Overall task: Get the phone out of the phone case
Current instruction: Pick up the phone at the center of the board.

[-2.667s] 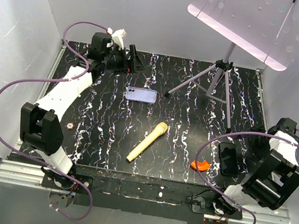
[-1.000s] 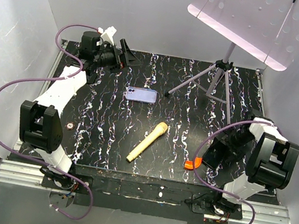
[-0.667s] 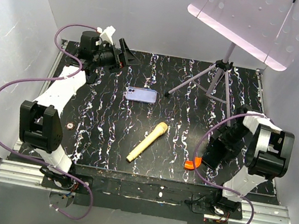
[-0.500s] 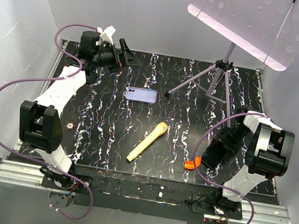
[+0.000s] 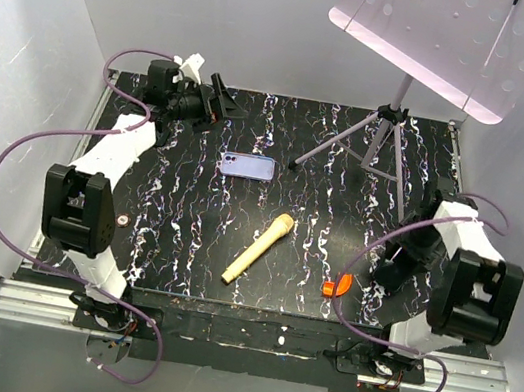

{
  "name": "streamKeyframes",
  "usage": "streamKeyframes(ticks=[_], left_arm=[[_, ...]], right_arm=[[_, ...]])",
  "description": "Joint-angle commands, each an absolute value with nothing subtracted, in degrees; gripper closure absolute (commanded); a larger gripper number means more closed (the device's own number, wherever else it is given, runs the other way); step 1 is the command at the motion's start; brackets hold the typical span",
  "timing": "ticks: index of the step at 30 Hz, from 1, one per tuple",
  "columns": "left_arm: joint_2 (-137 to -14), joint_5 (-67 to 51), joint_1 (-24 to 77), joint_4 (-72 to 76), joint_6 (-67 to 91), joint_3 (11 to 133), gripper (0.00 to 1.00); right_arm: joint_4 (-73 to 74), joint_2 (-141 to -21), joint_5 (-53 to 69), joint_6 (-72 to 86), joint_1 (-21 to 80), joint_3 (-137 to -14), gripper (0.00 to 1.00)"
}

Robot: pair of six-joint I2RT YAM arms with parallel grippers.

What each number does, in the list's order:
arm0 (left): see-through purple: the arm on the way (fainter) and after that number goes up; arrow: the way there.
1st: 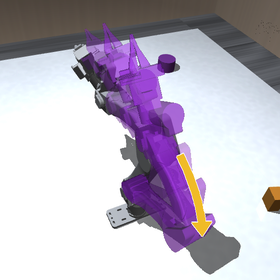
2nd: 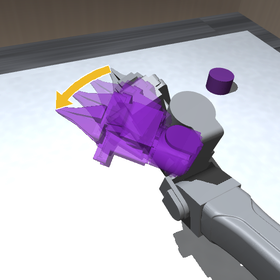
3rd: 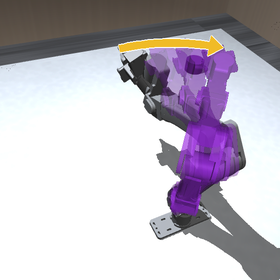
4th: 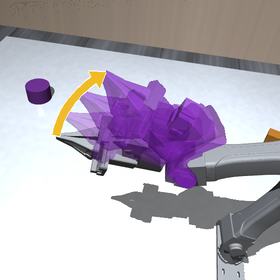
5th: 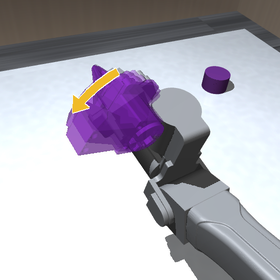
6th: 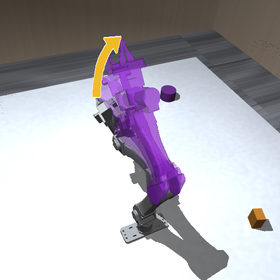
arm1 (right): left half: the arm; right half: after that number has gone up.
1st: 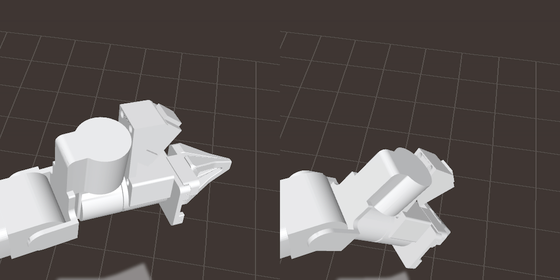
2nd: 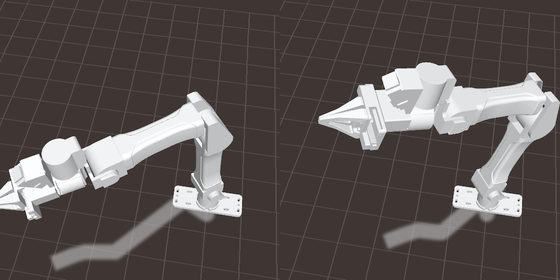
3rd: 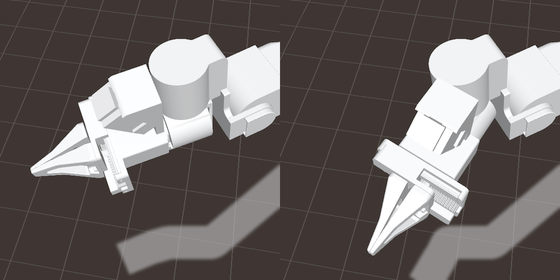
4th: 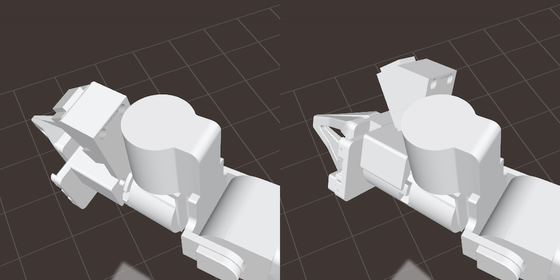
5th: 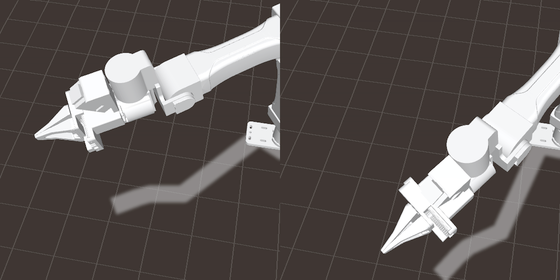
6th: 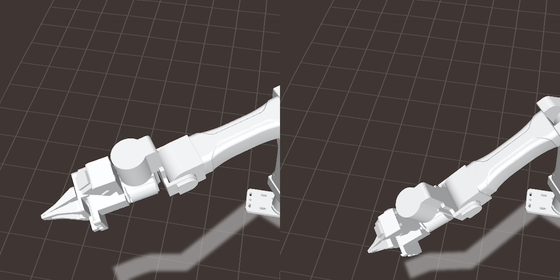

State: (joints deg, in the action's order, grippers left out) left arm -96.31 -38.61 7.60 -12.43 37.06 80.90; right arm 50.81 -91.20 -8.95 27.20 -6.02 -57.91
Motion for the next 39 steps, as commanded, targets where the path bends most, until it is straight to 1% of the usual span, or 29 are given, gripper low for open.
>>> streamKeyframes(ticks=[1,8,12,13,16,19,21,22,25,27,30,34,37,39], left_arm=[[-96.8,-38.2,7.3,-12.3,35.9,80.2,0.02],[-97.6,-37.5,8.3,-12.9,35.0,80.0,0.02],[-98.7,-39.0,9.7,-12.7,35.3,80.2,0.02],[-99.0,-40.1,10.3,-12.1,35.7,80.3,0.04],[-100.5,-44.4,13.3,-9.1,36.9,80.2,0.07],[-101.7,-47.4,19.2,-6.1,37.2,79.4,0.07],[-102.6,-51.4,23.3,-0.4,40.6,77.5,0.07],[-102.7,-52.7,25.7,6.3,43.9,76.1,0.09],[-102.8,-55.5,29.1,25.7,54.8,70.1,0.19],[-102.4,-55.4,30.3,31.7,57.9,68.6,0.24],[-97.8,-49.4,31.6,28.1,53.2,65.2,0.25],[-87.9,-39.2,33.0,21.1,47.7,57.2,0.24],[-83.1,-34.5,33.7,15.7,46.2,54.1,0.28],[-80.5,-33.9,34.1,13.6,45.5,53.2,0.31]], right_arm=[[47.8,-81.2,-14.1,27.2,-6.2,-57.1,0.99],[41.7,-75.2,-8.4,24.6,-6.2,-53.6,0.99],[37.7,-68.9,-0.5,24.1,-5.8,-49.2,0.99],[36.5,-66.7,1.7,23.8,-5.4,-47.7,0.99],[33.1,-61.1,8.8,21.5,-3.4,-44.2,0.99],[32.2,-57.3,10.8,20.1,0.0,-43.6,0.99],[31.6,-55.6,13.7,19.4,3.9,-44.3,0.99],[30.9,-55.1,15.5,18.9,6.2,-44.7,0.99],[29.5,-54.8,19.6,18.7,11.4,-46.6,0.99],[29.2,-55.6,20.6,20.0,14.3,-48.2,0.99],[28.7,-57.3,21.4,23.2,18.4,-50.4,0.99],[26.5,-57.7,21.7,25.3,23.3,-51.1,0.99],[24.5,-57.7,21.6,26.5,26.4,-50.6,0.99],[23.3,-58.0,21.2,26.8,28.3,-50.3,0.99]])
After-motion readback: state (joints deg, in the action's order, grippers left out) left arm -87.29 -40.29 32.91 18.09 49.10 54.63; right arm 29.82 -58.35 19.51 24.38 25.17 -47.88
